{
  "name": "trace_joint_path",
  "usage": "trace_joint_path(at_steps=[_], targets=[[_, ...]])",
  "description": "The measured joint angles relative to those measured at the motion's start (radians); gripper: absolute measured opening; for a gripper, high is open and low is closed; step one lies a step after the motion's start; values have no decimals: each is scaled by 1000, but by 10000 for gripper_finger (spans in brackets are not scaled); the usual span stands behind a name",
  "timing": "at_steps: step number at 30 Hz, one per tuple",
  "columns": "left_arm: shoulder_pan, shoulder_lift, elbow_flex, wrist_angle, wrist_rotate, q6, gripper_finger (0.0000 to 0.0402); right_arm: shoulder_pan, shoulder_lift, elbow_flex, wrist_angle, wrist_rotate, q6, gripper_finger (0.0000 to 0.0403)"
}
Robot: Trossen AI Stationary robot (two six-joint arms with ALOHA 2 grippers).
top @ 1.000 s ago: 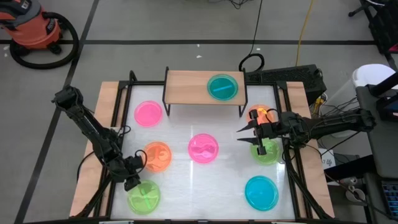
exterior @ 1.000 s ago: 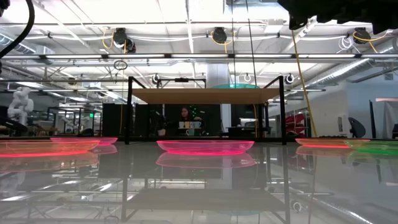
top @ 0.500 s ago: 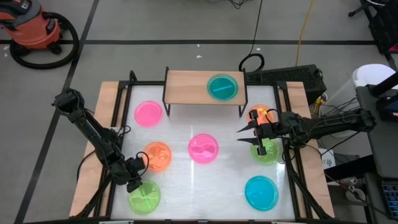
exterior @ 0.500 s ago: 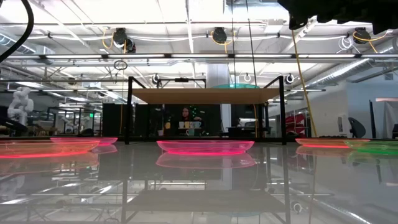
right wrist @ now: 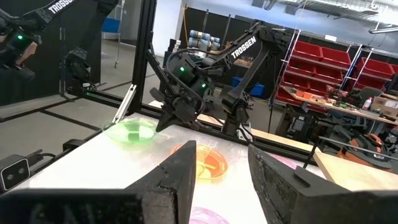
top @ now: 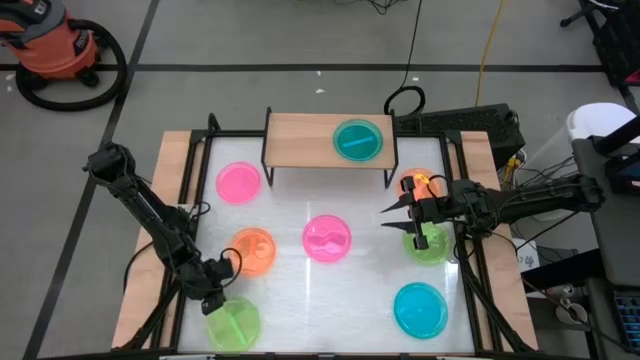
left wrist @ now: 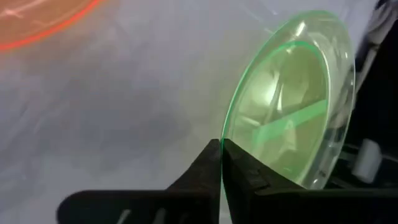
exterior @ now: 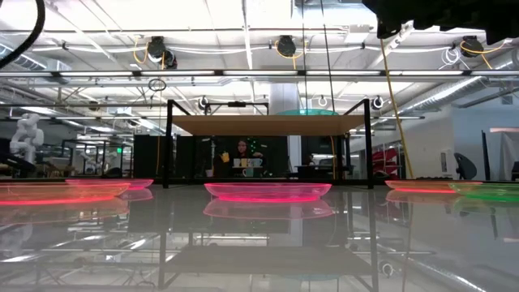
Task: Place and stack plates onto a shelf
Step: Stack the bottom green plate on top of the blue plate on the shelf
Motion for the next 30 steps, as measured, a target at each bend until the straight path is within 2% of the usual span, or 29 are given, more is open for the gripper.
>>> trace_joint_path(at_steps=[9, 15, 18, 23, 30], targets=[[41, -5, 92, -8, -1, 131, 3, 0, 0, 0, 1, 0, 13, 128], [160, -5, 212, -67, -64, 392, 2, 31, 0, 0, 48, -8, 45, 128], [281, -6, 288, -164, -82, 557, 2, 46, 0, 0, 58, -9, 40, 128], [567, -6, 412, -247, -84, 853, 2, 59, 0, 0, 69, -9, 35, 128], [963, 33, 597, -236, 45, 1179, 1, 58, 0, 0, 69, -7, 43, 128]])
